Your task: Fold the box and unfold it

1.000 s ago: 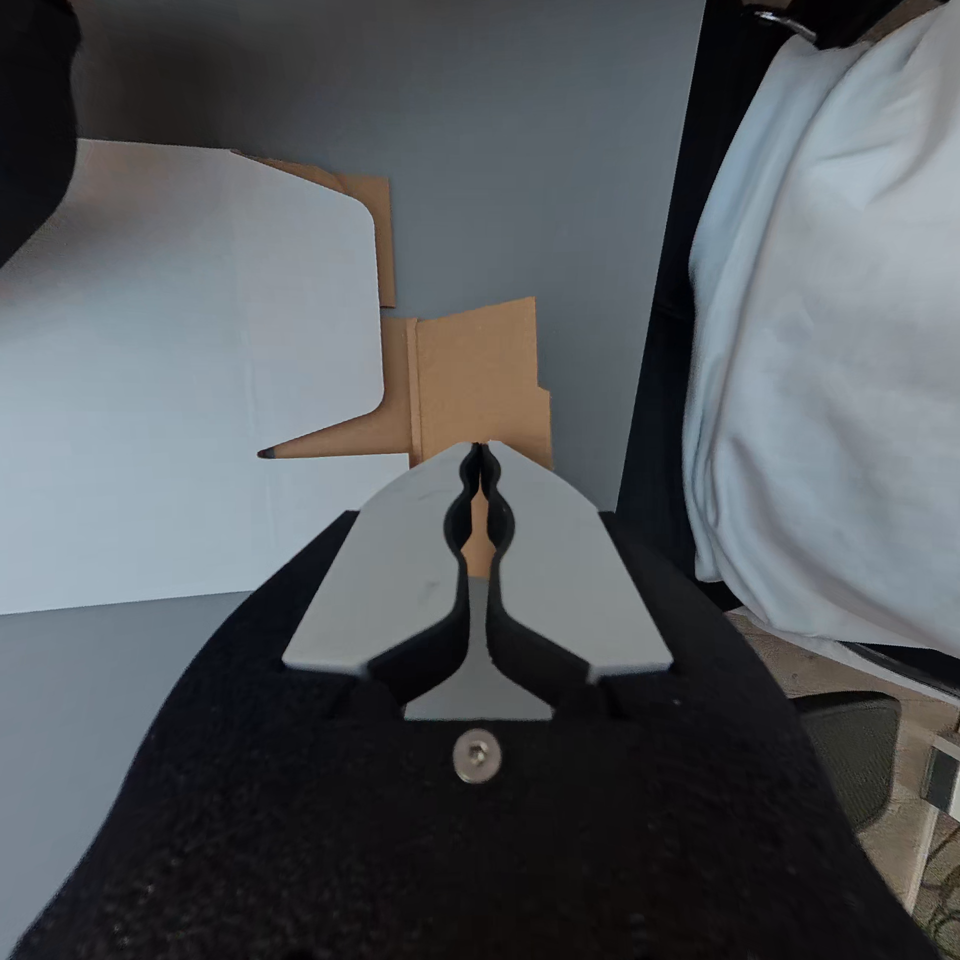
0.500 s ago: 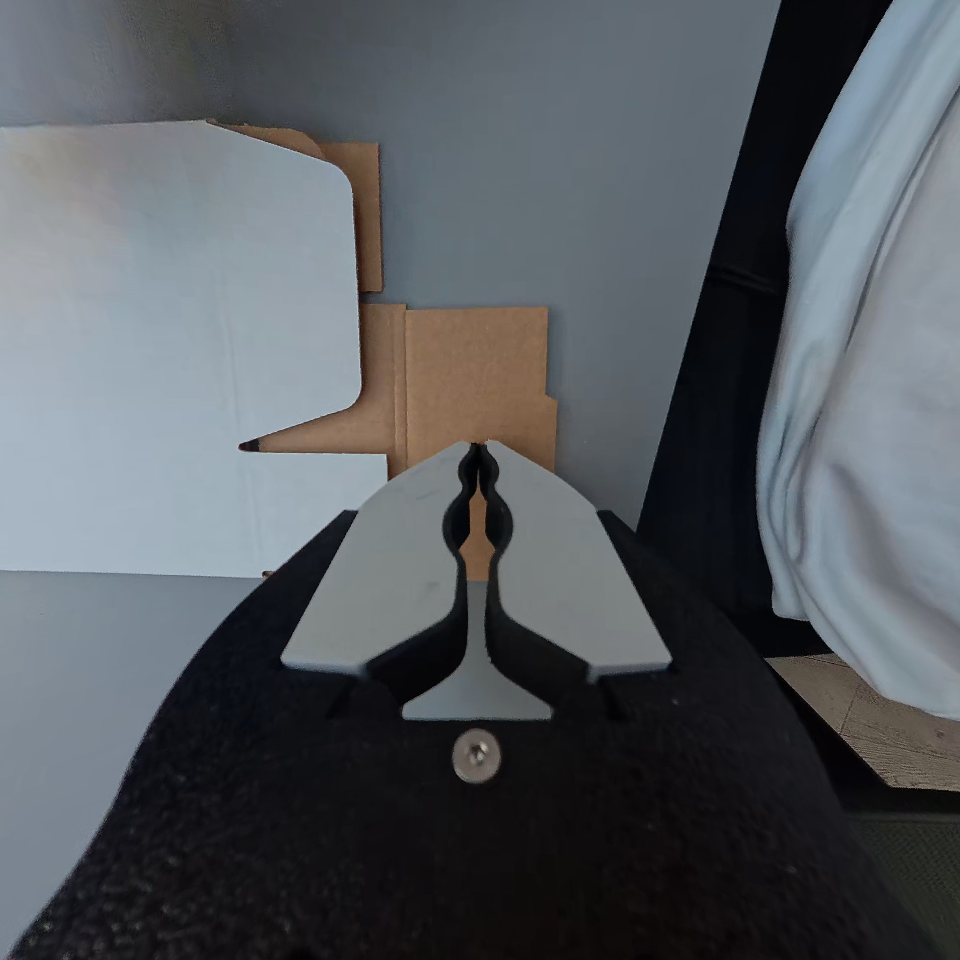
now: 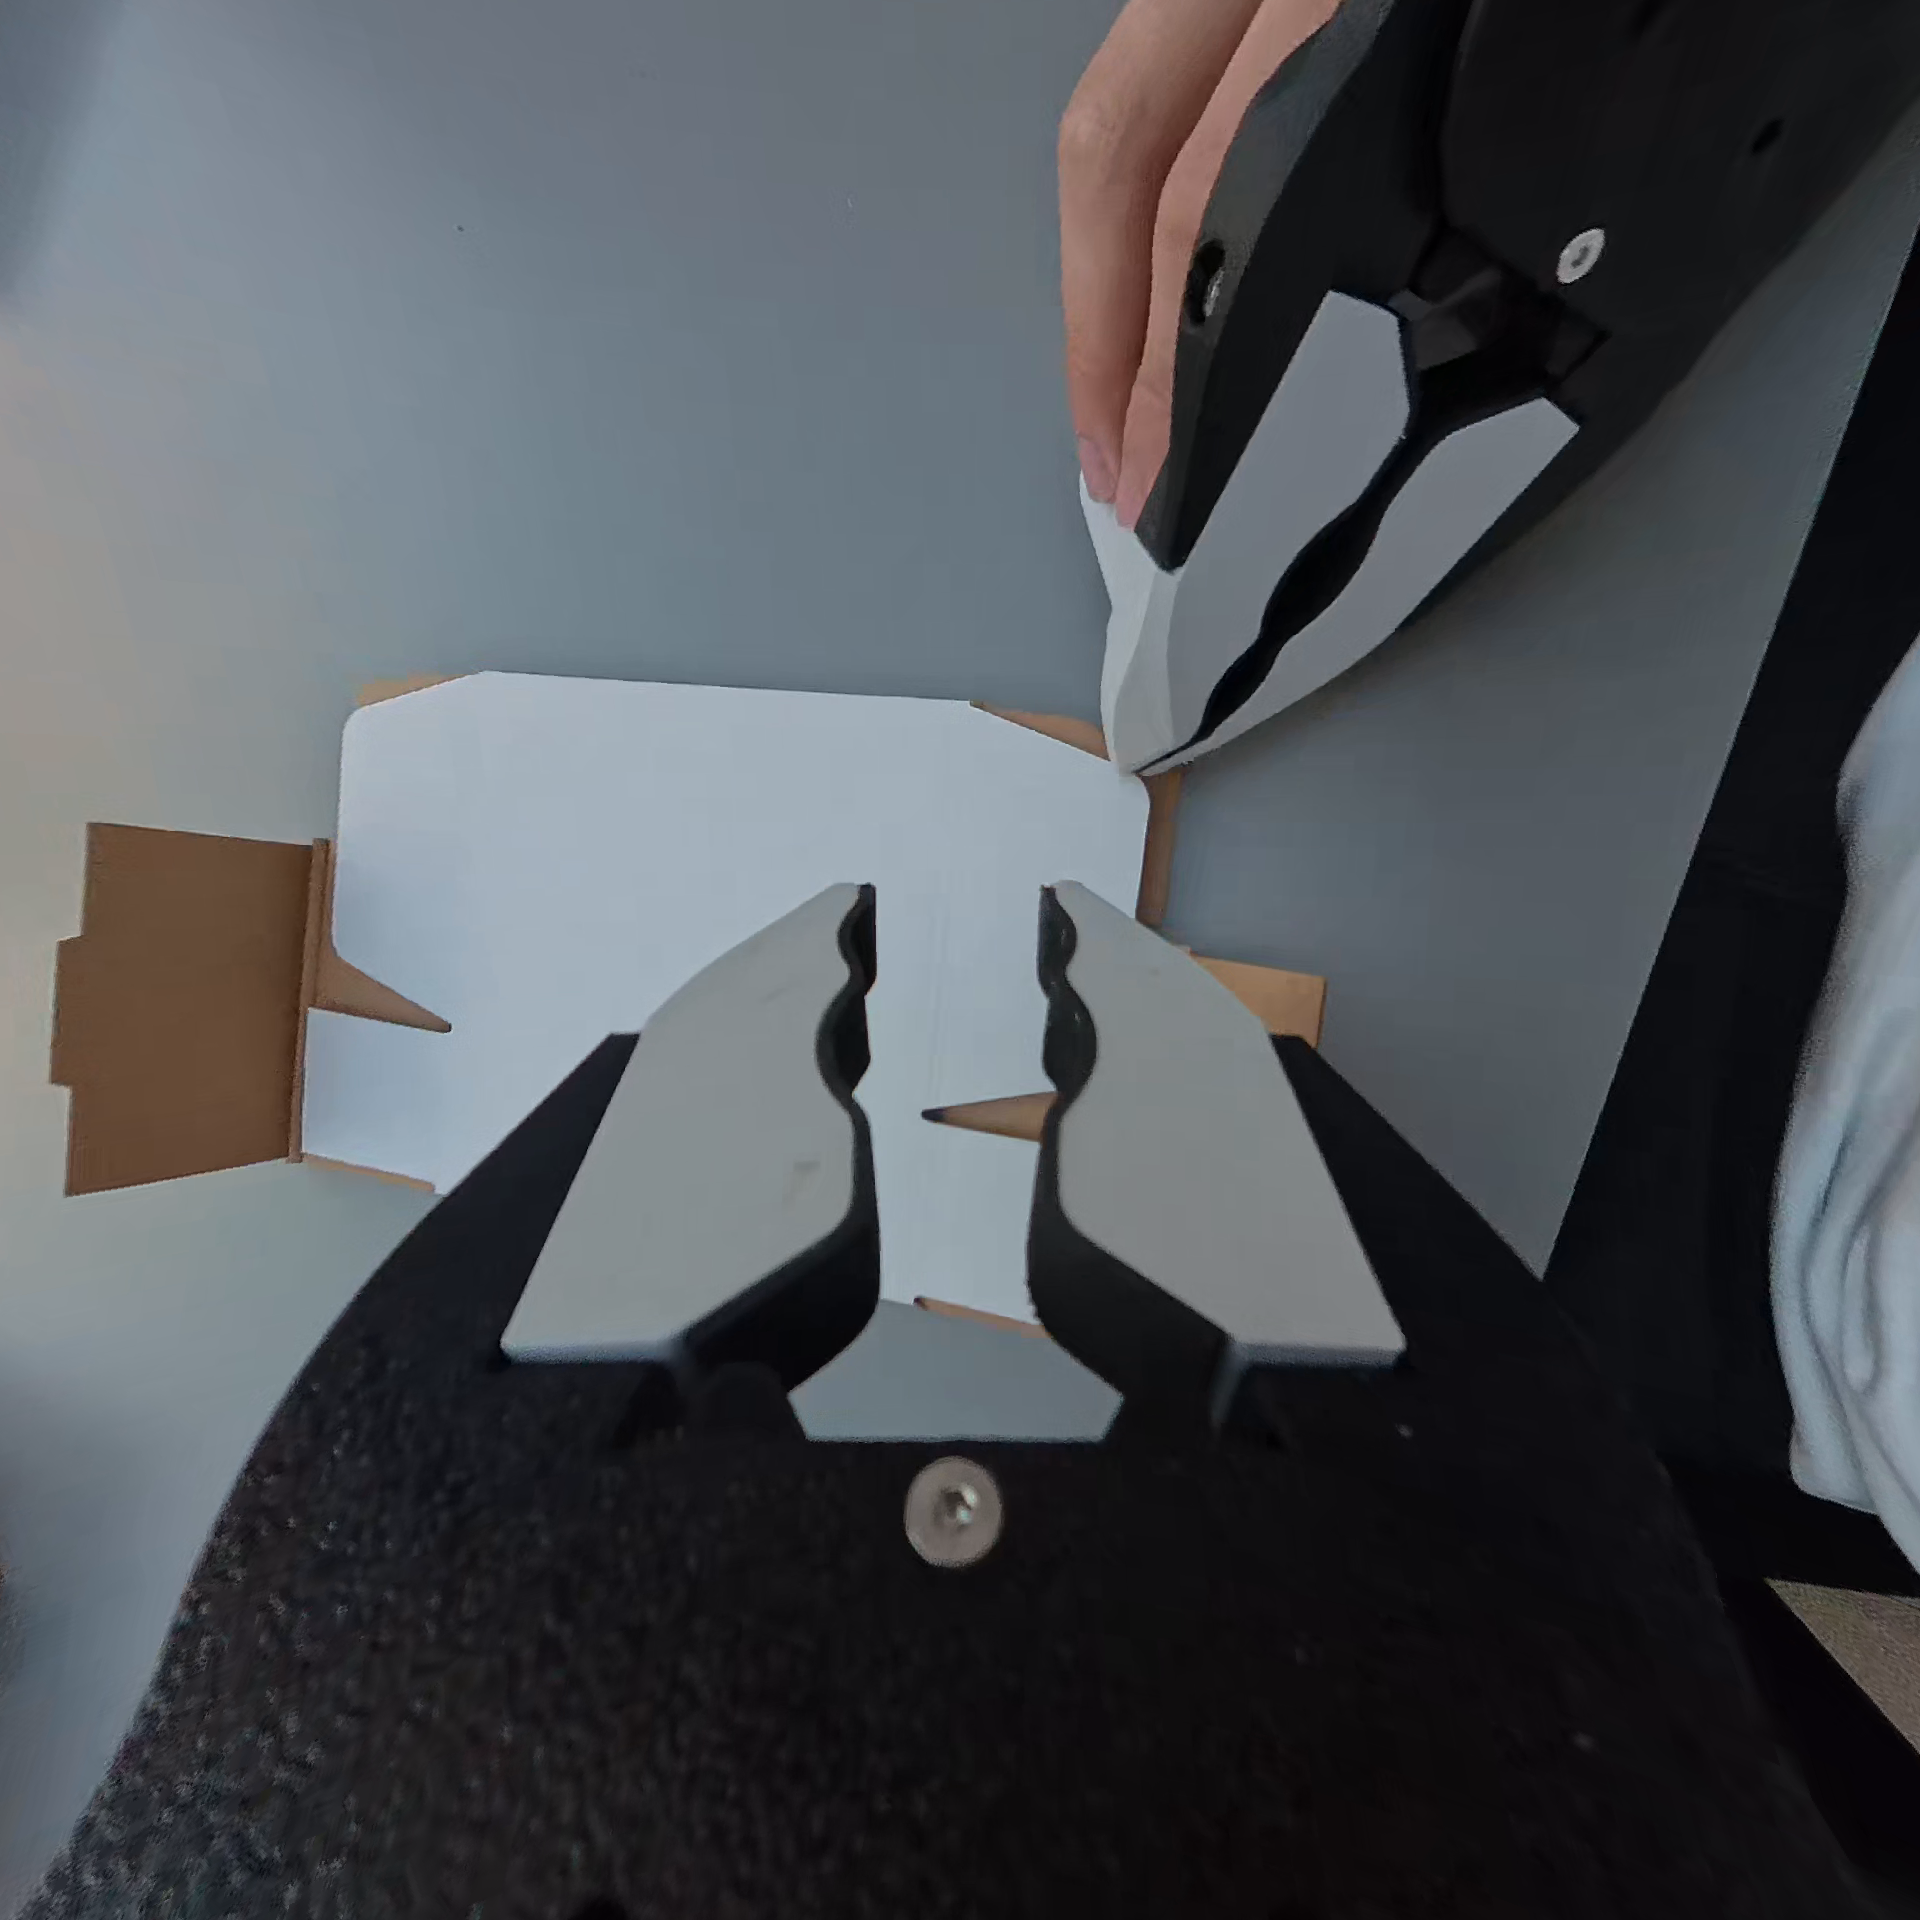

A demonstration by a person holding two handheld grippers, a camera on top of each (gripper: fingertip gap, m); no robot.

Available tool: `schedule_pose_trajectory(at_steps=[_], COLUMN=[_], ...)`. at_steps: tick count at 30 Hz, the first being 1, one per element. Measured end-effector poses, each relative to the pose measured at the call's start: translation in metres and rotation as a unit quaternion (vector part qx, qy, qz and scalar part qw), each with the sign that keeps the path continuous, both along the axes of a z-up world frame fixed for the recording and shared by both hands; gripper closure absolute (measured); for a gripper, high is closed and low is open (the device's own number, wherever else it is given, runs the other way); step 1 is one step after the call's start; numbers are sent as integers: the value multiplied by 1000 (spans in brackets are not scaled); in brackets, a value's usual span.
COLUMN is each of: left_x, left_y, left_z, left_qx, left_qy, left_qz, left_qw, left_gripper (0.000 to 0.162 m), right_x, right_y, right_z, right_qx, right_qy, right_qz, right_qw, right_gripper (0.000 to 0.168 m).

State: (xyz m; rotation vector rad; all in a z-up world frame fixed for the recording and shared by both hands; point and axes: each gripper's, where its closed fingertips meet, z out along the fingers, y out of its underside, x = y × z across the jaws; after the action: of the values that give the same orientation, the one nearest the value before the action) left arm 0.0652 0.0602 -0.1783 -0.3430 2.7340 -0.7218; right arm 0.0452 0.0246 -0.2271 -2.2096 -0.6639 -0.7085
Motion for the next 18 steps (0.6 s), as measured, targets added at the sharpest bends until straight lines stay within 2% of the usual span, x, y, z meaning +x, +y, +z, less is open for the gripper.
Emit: schedule_pose_trajectory(at_steps=[1,4,7,13,18], left_x=[-1,-9,-16,-18,-13], left_y=[-4,-12,-17,-16,-9], left_z=[-9,-27,-37,-38,-30], left_qx=[14,38,48,57,21], left_qy=[1,-16,-38,-79,-60], left_qz=[-7,-28,-41,-46,-35], left_qw=[1000,999,997,994,997], left_gripper=[132,131,130,131,130], right_x=[-4,-1,1,2,2], right_y=[0,-10,-9,-4,-4], right_z=[-1,-5,-4,-4,-5], right_qx=[-8,-32,-17,-14,-31], right_qy=[-11,-32,-48,-81,-117], right_qz=[9,-11,-14,-11,-3], right_qw=[1000,999,999,997,993], right_gripper=[168,168,168,168,168])
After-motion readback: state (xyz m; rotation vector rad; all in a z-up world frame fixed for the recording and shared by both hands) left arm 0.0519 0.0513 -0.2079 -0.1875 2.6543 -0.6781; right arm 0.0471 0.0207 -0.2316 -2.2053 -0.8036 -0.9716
